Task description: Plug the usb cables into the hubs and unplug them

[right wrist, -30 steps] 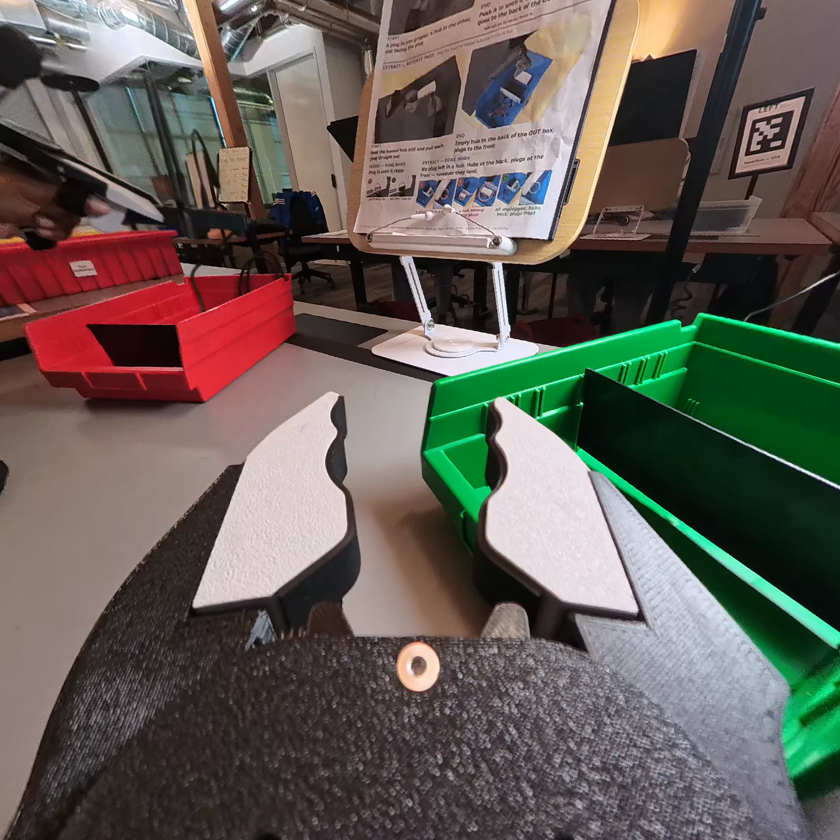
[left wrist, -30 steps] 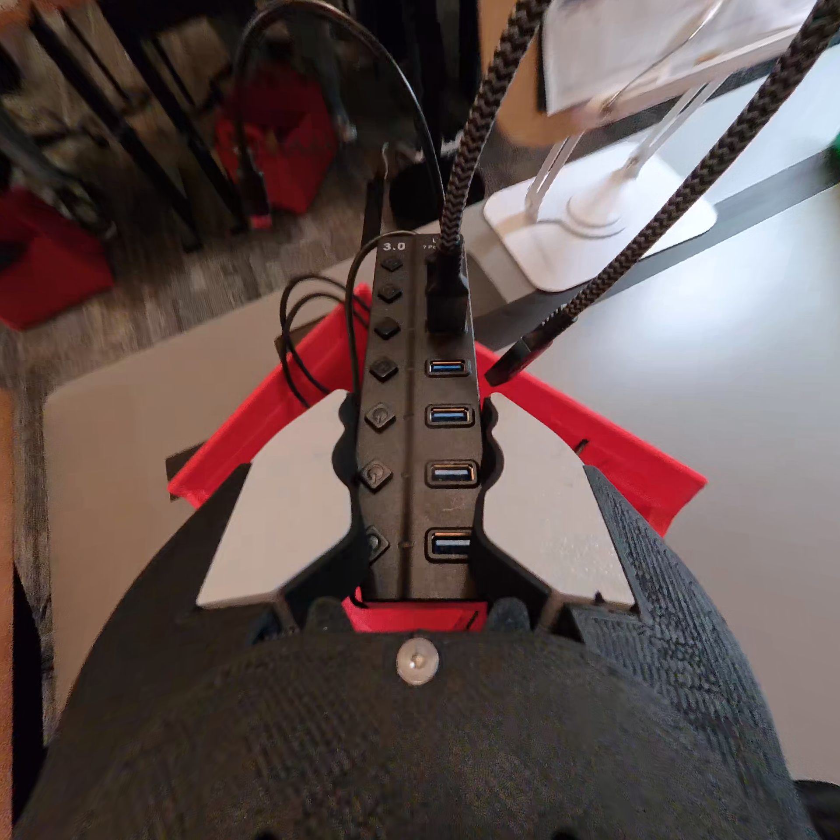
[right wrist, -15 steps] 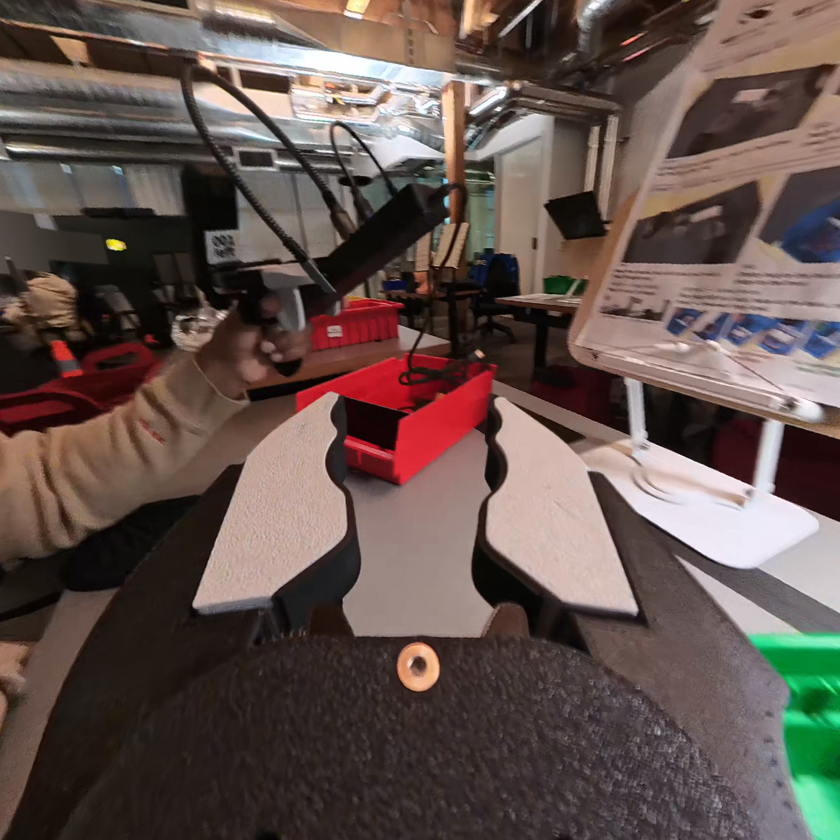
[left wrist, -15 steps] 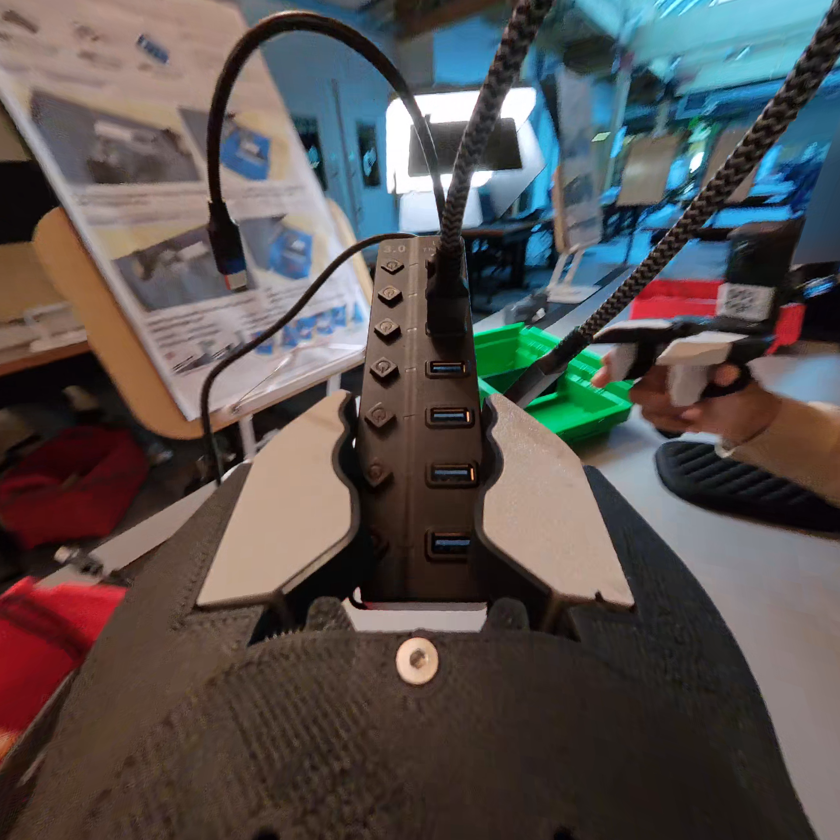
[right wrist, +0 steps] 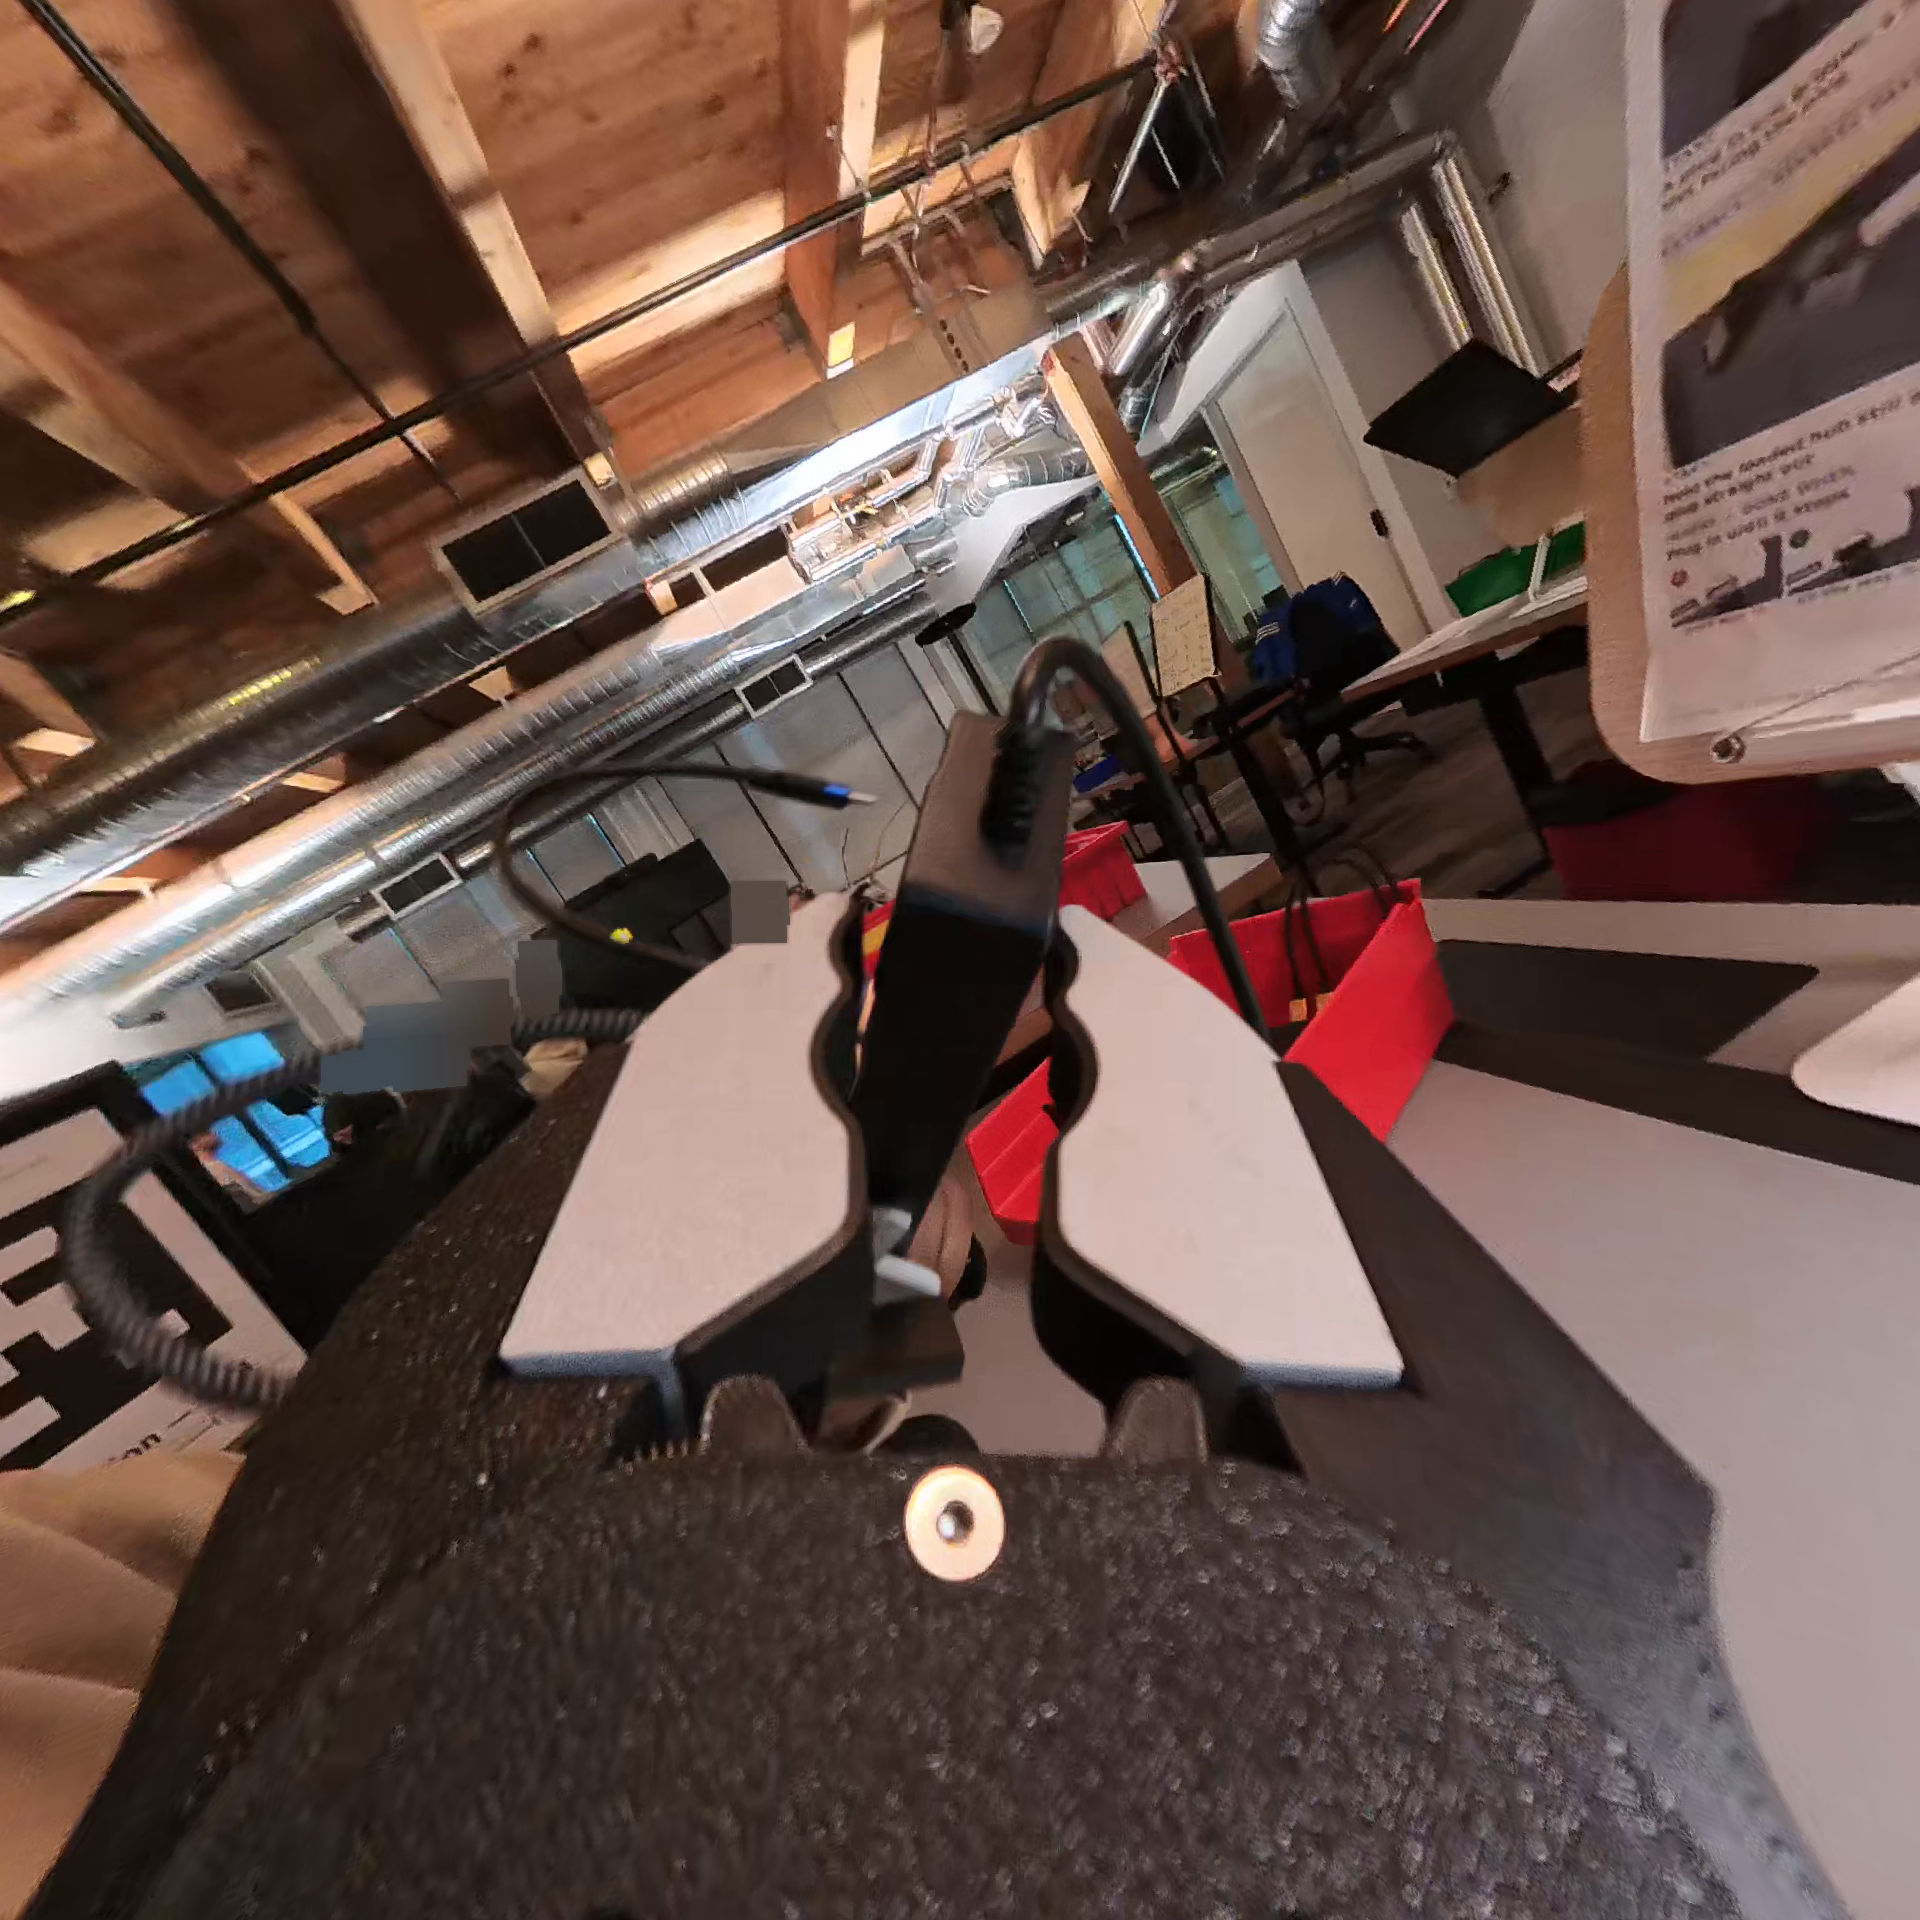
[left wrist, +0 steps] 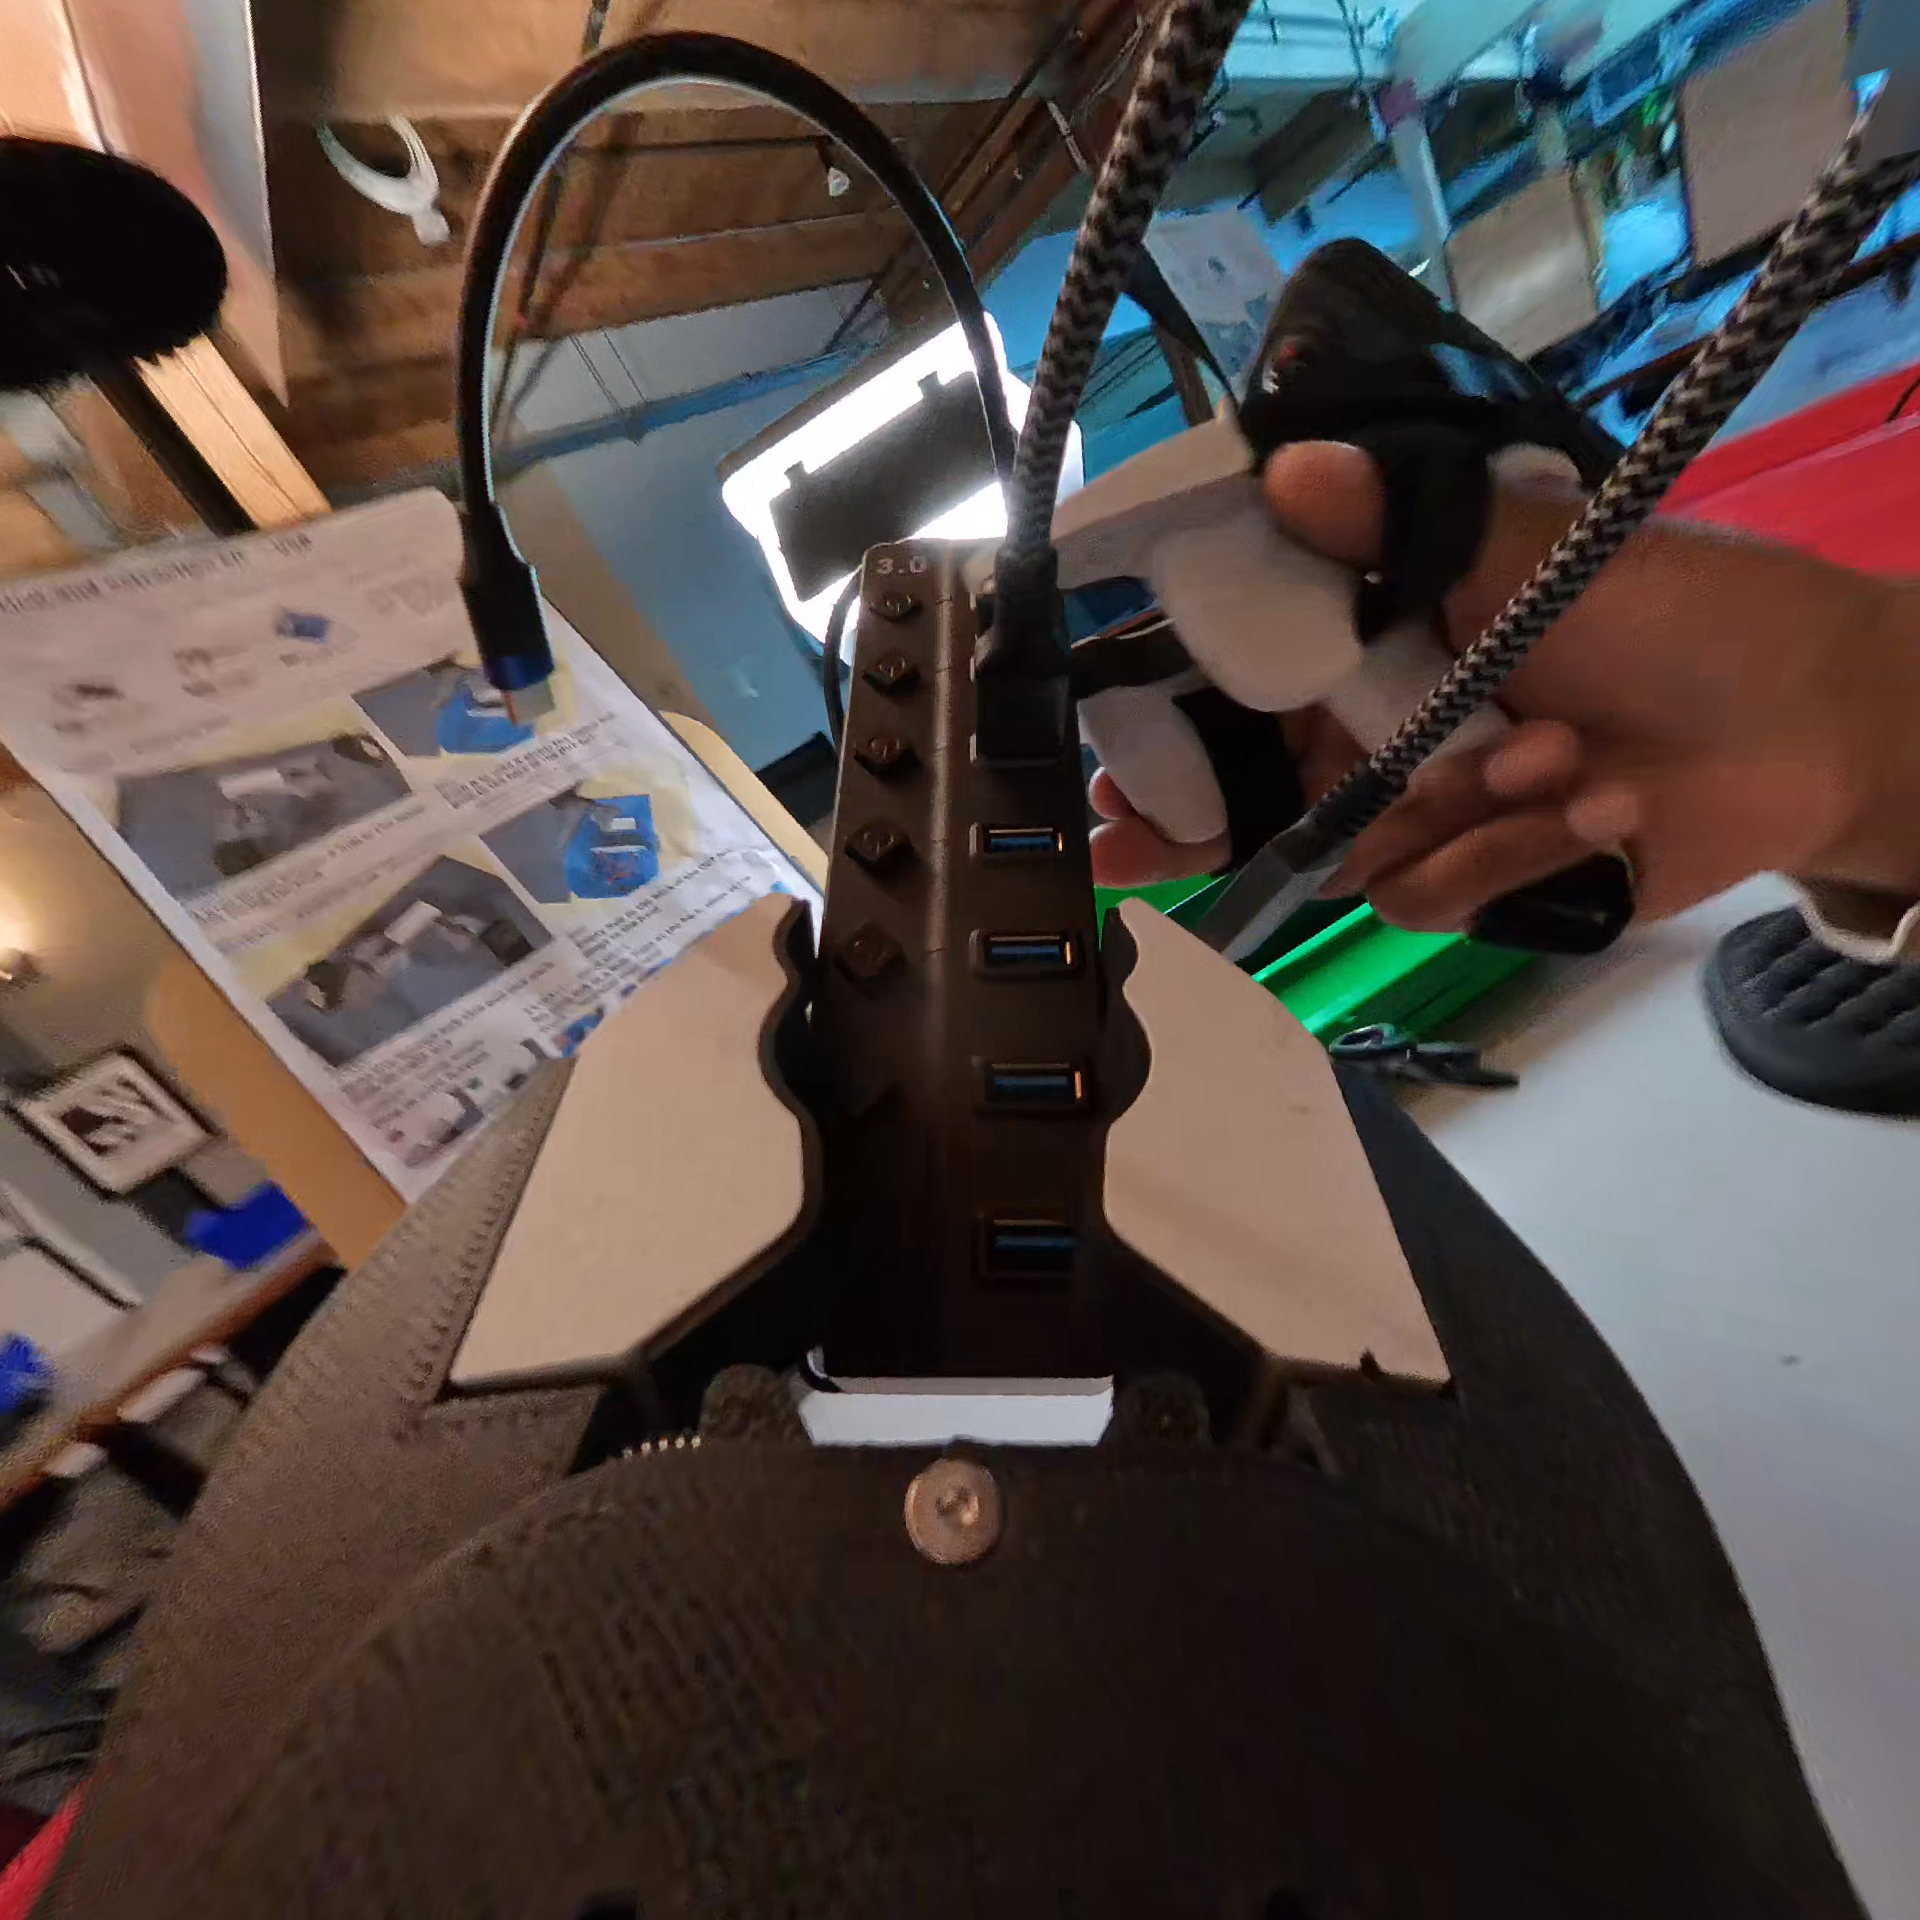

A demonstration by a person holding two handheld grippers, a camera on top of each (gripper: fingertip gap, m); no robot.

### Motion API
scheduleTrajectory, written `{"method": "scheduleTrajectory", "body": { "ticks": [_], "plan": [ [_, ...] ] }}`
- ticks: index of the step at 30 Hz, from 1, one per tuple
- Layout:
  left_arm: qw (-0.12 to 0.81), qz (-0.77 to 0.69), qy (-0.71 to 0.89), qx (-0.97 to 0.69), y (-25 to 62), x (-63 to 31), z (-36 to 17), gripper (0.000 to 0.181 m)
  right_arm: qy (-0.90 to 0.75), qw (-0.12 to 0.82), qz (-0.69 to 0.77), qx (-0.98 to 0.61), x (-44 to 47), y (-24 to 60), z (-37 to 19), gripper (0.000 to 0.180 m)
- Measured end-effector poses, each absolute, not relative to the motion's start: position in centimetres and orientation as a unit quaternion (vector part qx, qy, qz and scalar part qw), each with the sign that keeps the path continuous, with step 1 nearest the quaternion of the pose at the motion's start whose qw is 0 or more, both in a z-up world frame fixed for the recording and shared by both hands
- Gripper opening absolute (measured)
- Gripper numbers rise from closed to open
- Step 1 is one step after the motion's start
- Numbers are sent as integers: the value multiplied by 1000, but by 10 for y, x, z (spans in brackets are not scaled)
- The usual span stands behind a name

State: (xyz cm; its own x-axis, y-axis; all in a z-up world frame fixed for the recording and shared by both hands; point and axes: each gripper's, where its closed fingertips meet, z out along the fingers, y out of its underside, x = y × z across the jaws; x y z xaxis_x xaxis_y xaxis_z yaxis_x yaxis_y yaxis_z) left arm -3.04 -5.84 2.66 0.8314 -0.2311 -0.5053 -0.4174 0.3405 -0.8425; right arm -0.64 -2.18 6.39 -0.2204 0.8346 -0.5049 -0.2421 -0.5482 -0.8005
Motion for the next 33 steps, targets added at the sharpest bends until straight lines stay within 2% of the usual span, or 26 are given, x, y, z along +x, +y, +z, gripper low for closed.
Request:
{"method": "scheduleTrajectory", "body": {
  "ticks": [3,6,8,10,14,17,22,27,33],
  "plan": [
    [765,117,291,-562,-53,-29,15,53,-305,352,732,-497,-6,-19,58,25],
    [740,61,305,-597,-47,-26,1,55,-350,361,720,-479,-4,-19,58,25],
    [729,-38,330,-598,-57,-15,1,63,-406,348,720,-442,2,-26,61,25],
    [696,-164,347,-607,-70,-10,1,61,-459,336,721,-395,15,-36,64,25],
    [593,-387,361,-607,-95,-8,-8,56,-560,316,712,-282,40,-72,63,24],
    [504,-480,395,-599,-113,8,-31,62,-587,271,728,-227,46,-97,58,25],
    [409,-543,450,-579,-131,55,-69,71,-620,186,741,-176,45,-130,39,25],
    [364,-613,458,-531,-145,84,-73,78,-629,132,749,-159,38,-149,24,25],
    [344,-647,464,-498,-163,91,-67,68,-620,110,761,-156,41,-146,22,25]
  ]
}}
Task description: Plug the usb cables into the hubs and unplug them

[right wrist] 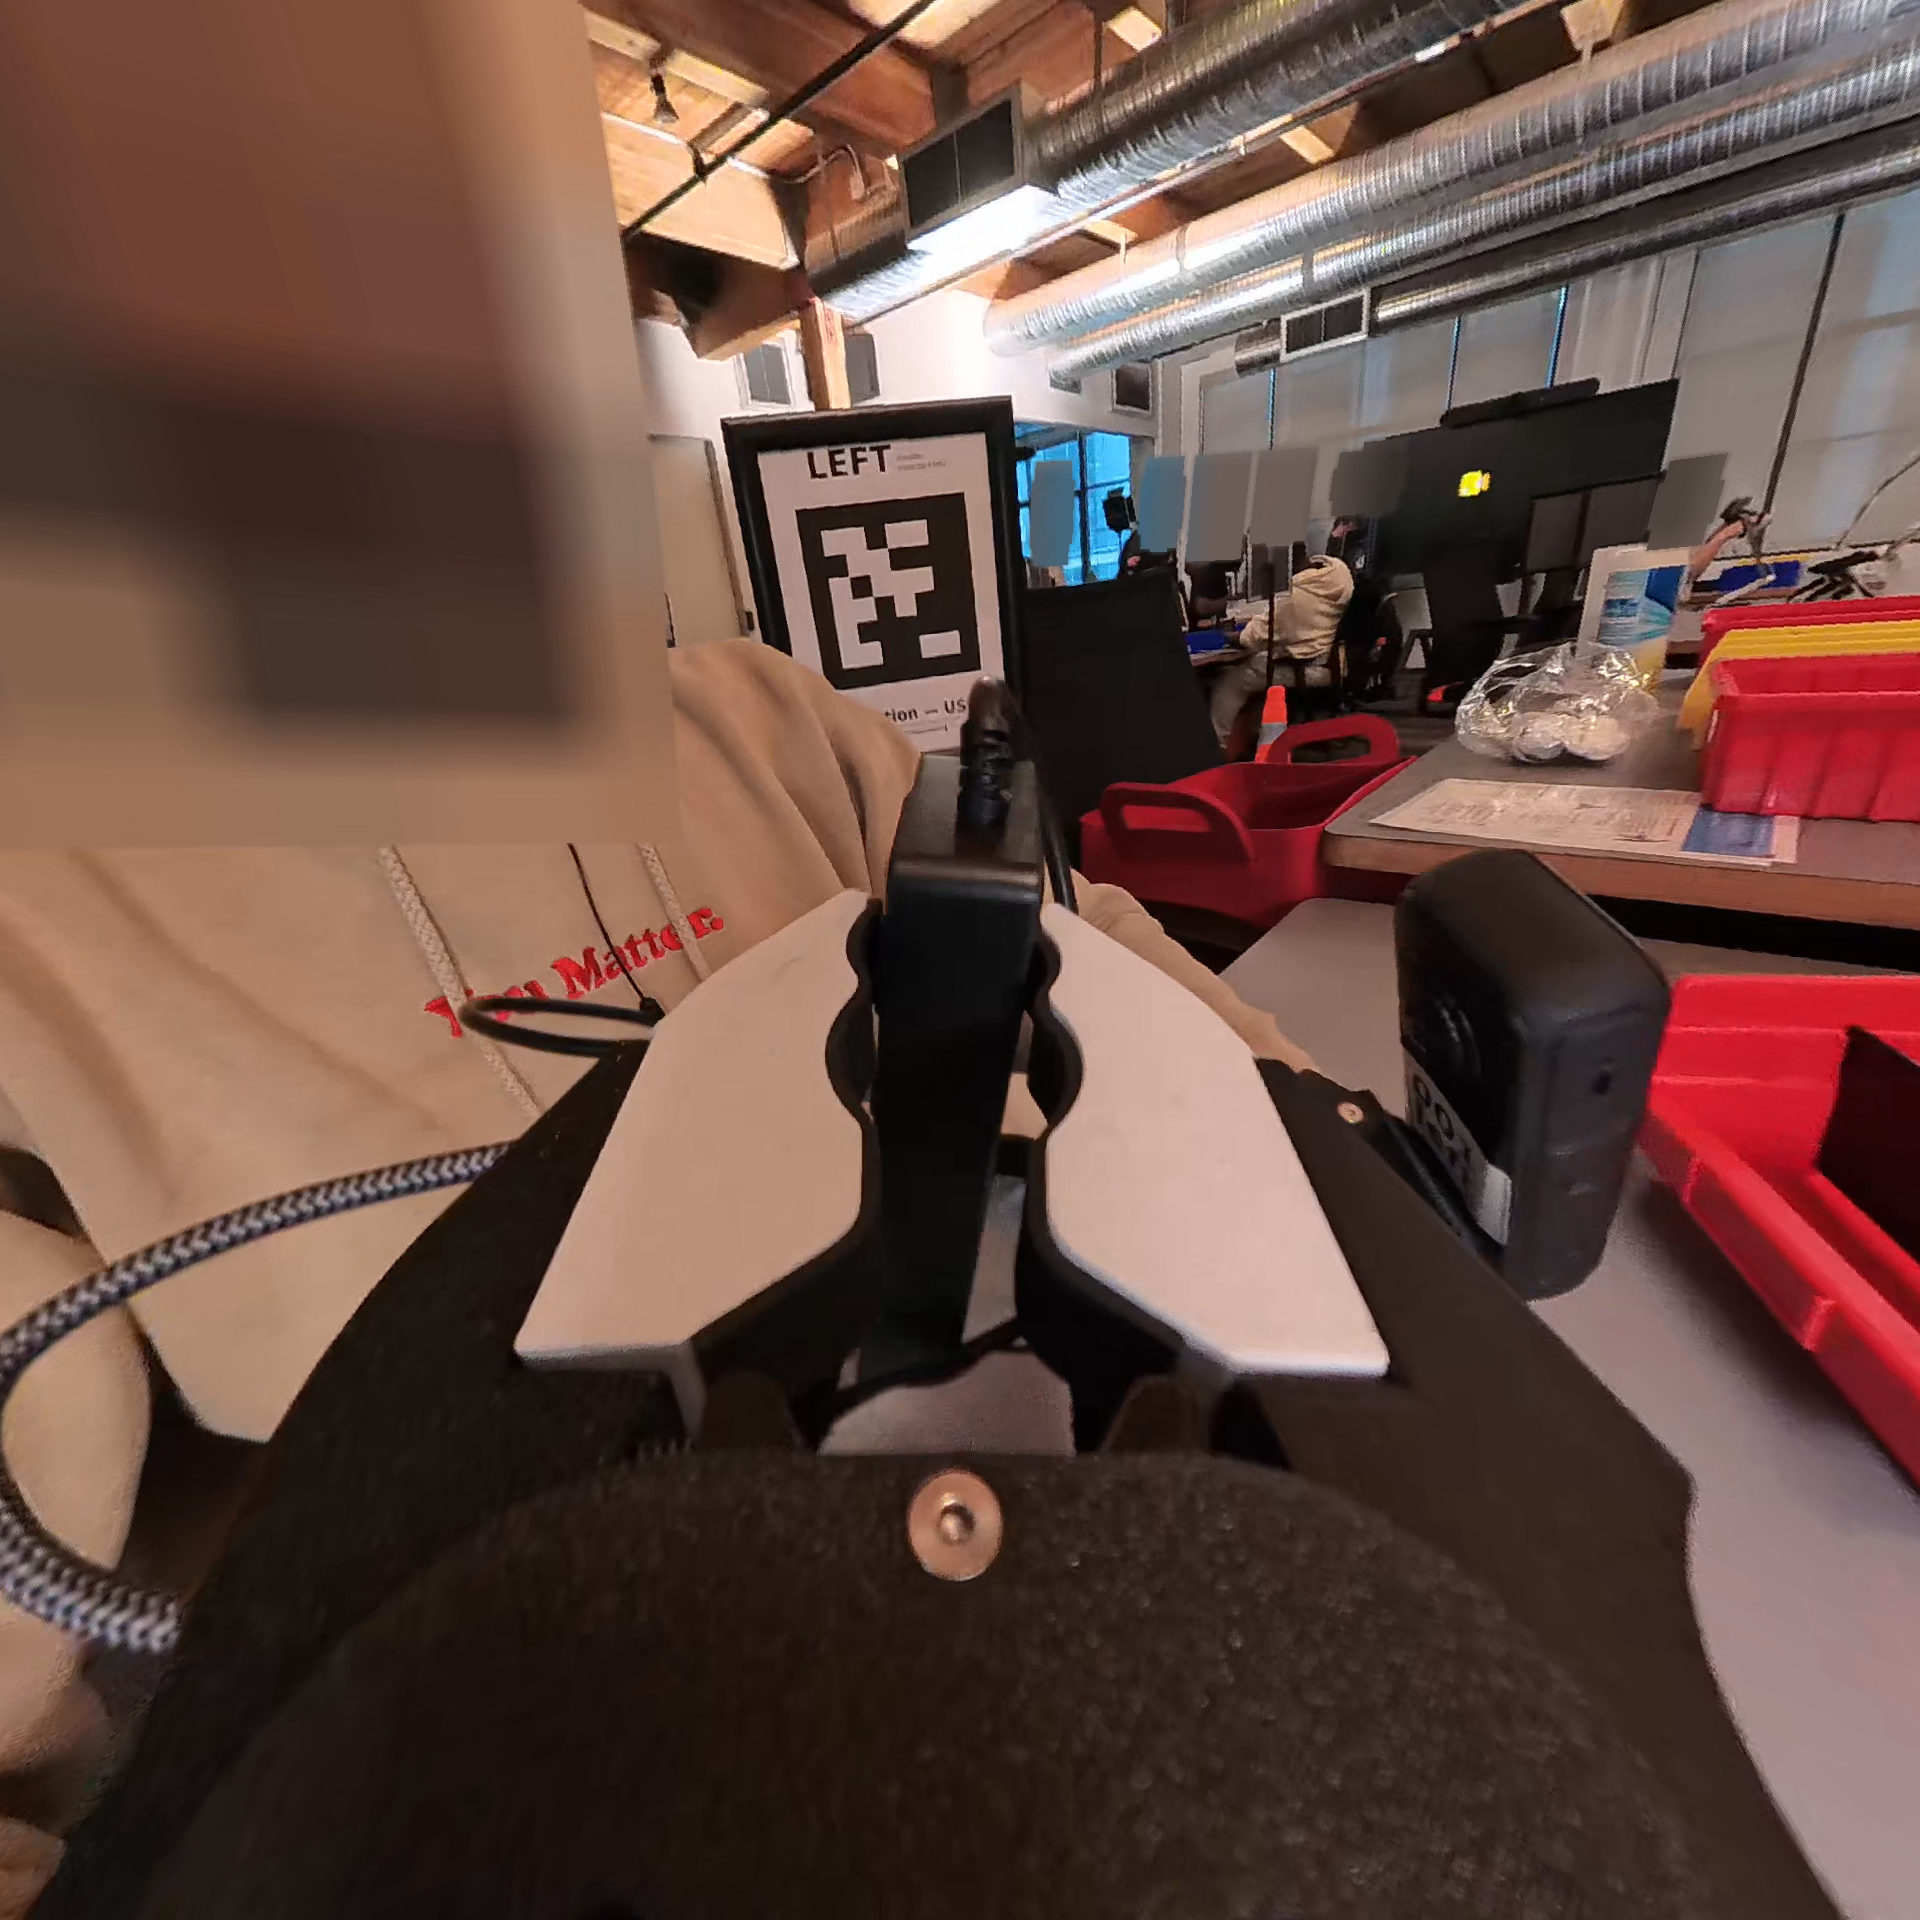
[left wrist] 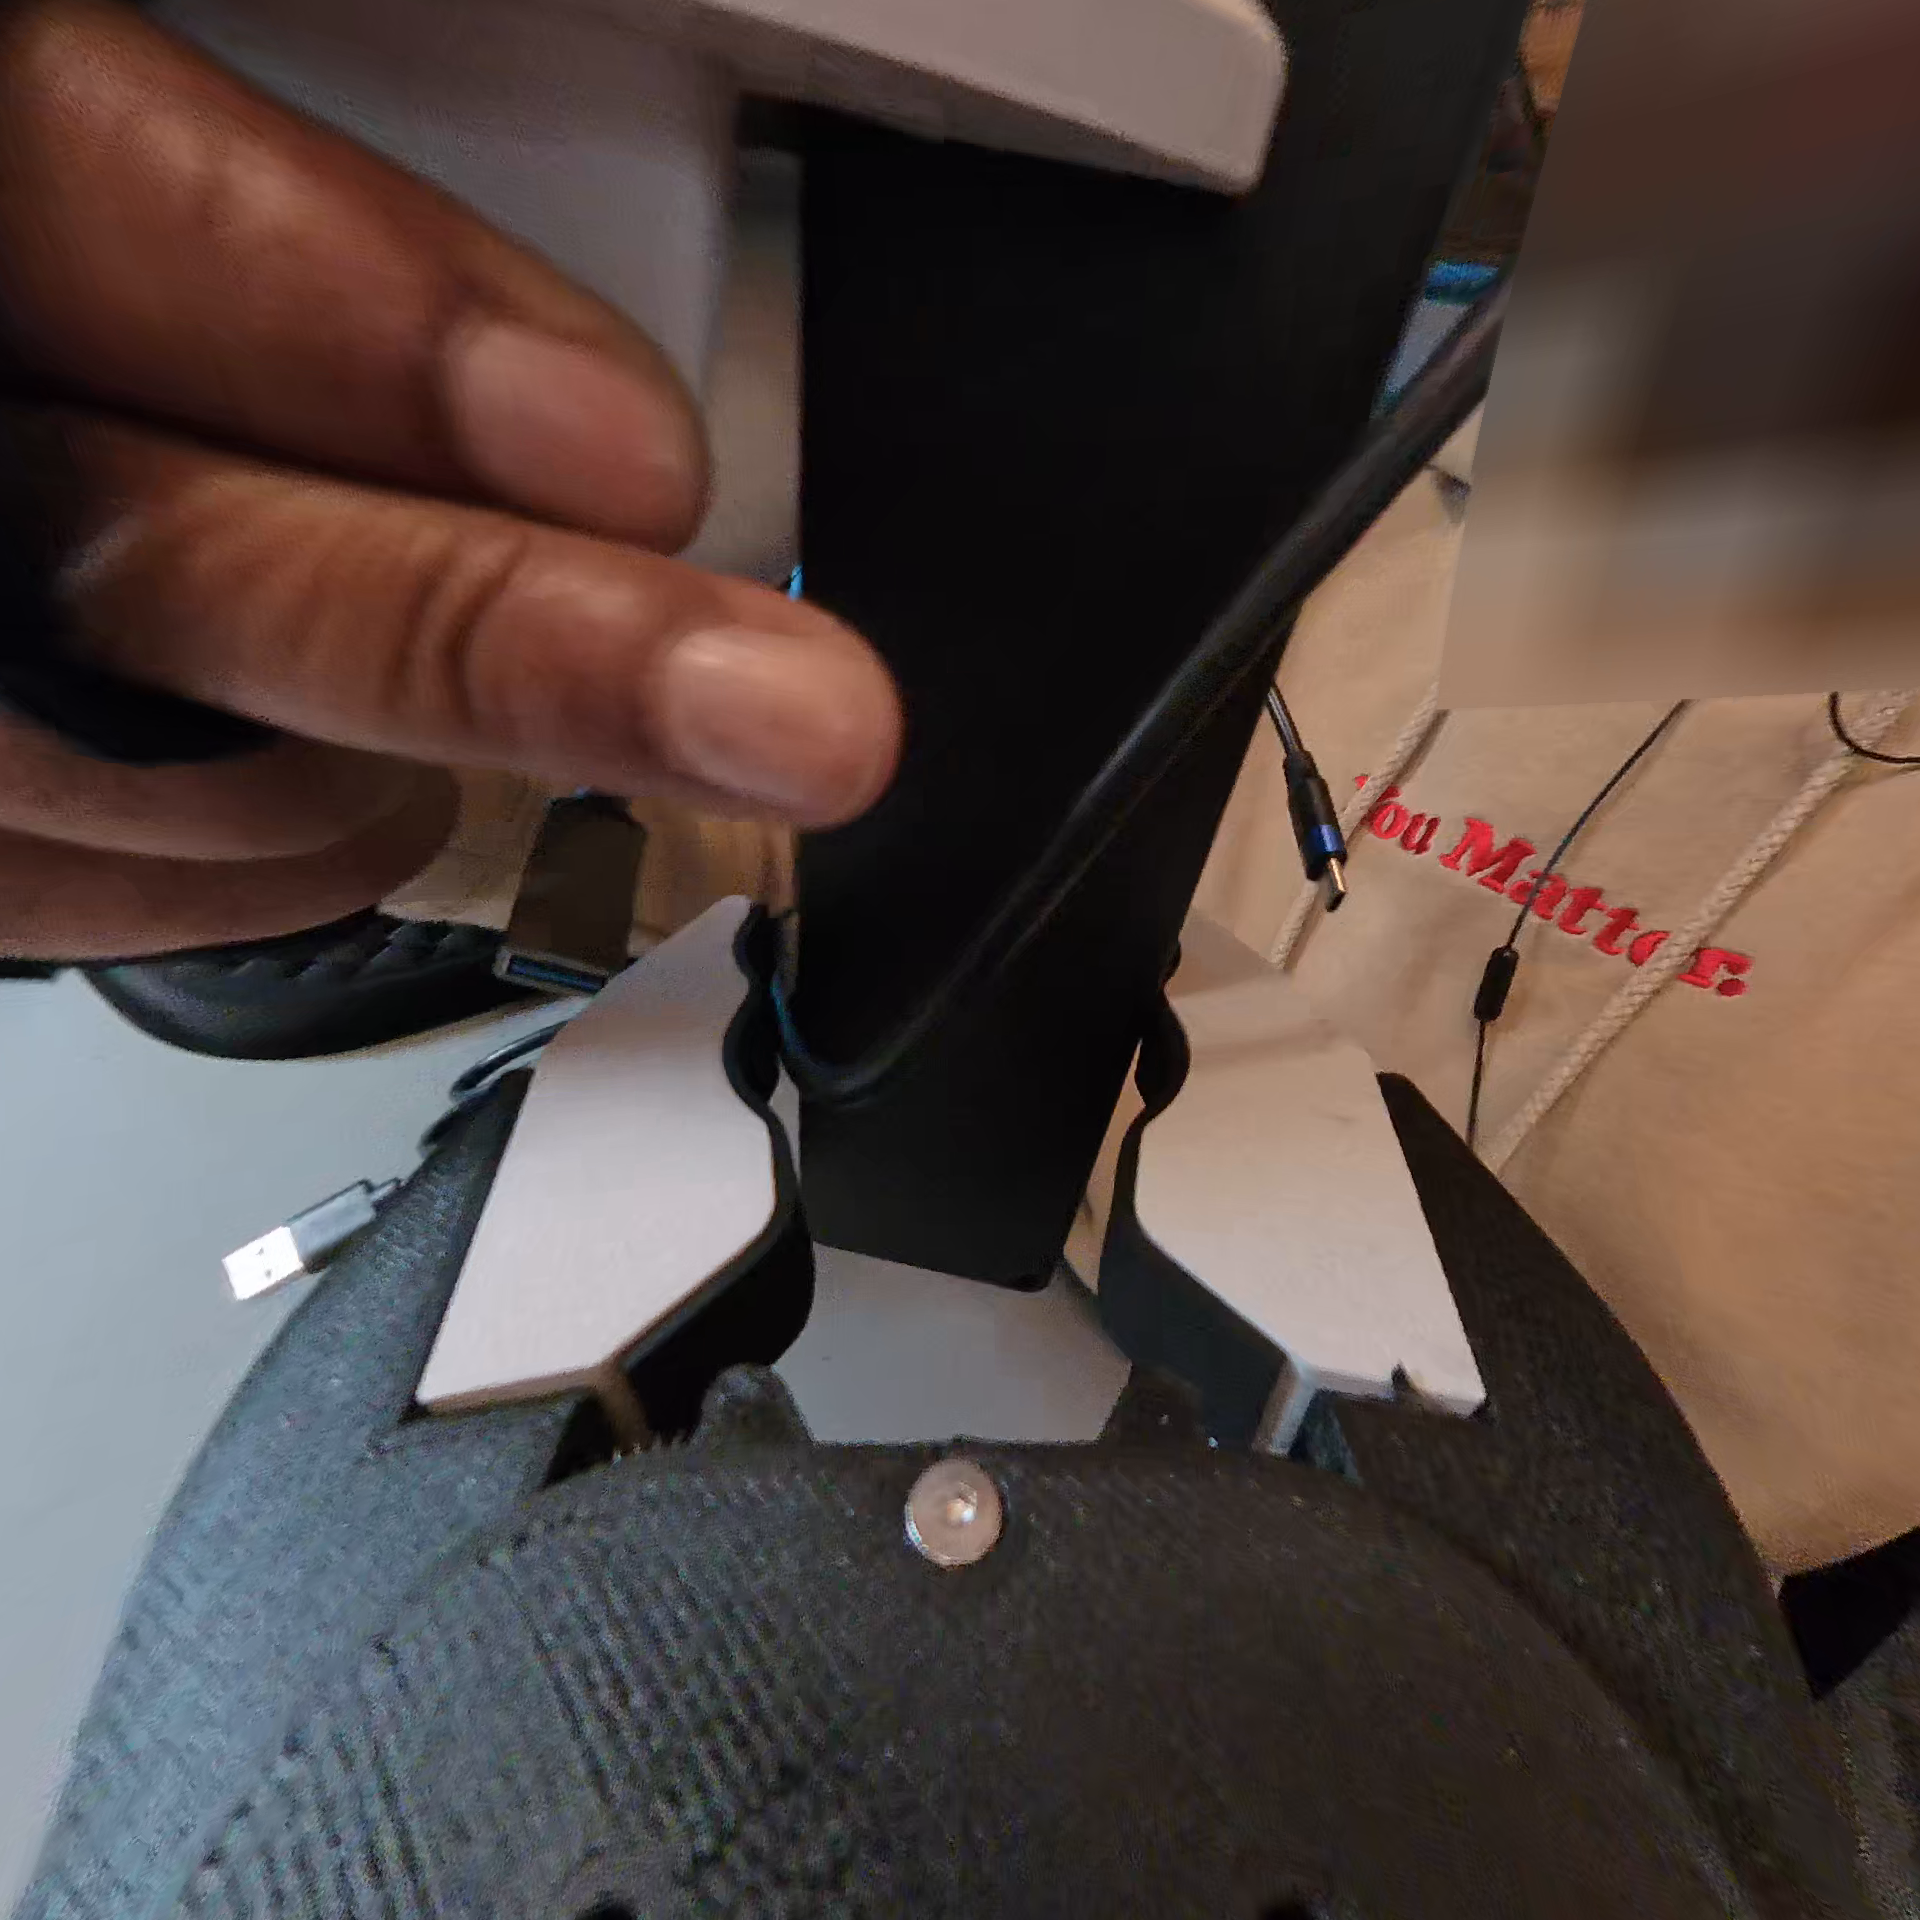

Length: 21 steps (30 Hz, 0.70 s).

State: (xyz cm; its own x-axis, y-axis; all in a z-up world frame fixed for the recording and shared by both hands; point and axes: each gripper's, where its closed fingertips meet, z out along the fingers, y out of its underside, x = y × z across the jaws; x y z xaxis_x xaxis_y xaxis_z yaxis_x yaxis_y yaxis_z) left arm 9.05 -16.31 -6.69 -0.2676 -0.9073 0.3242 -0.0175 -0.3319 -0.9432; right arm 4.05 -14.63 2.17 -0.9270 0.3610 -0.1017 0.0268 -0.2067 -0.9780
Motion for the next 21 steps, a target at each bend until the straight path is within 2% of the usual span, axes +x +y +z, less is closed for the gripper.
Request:
{"method": "scheduleTrajectory", "body": {
  "ticks": [4,7,11,16,21],
  "plan": [
    [362,-637,459,-503,-163,96,-61,66,-602,112,773,-167,35,-140,26,27],
    [394,-635,422,-513,-149,88,-52,66,-592,197,744,-239,18,-115,31,35],
    [482,-593,366,-531,-122,59,-32,65,-527,343,692,-354,15,-44,53,47],
    [603,-490,260,-573,-80,-2,-10,65,-434,472,636,-429,61,31,83,43],
    [690,-385,166,-590,-56,-60,-4,65,-456,500,578,-457,70,40,73,35]
  ]
}}
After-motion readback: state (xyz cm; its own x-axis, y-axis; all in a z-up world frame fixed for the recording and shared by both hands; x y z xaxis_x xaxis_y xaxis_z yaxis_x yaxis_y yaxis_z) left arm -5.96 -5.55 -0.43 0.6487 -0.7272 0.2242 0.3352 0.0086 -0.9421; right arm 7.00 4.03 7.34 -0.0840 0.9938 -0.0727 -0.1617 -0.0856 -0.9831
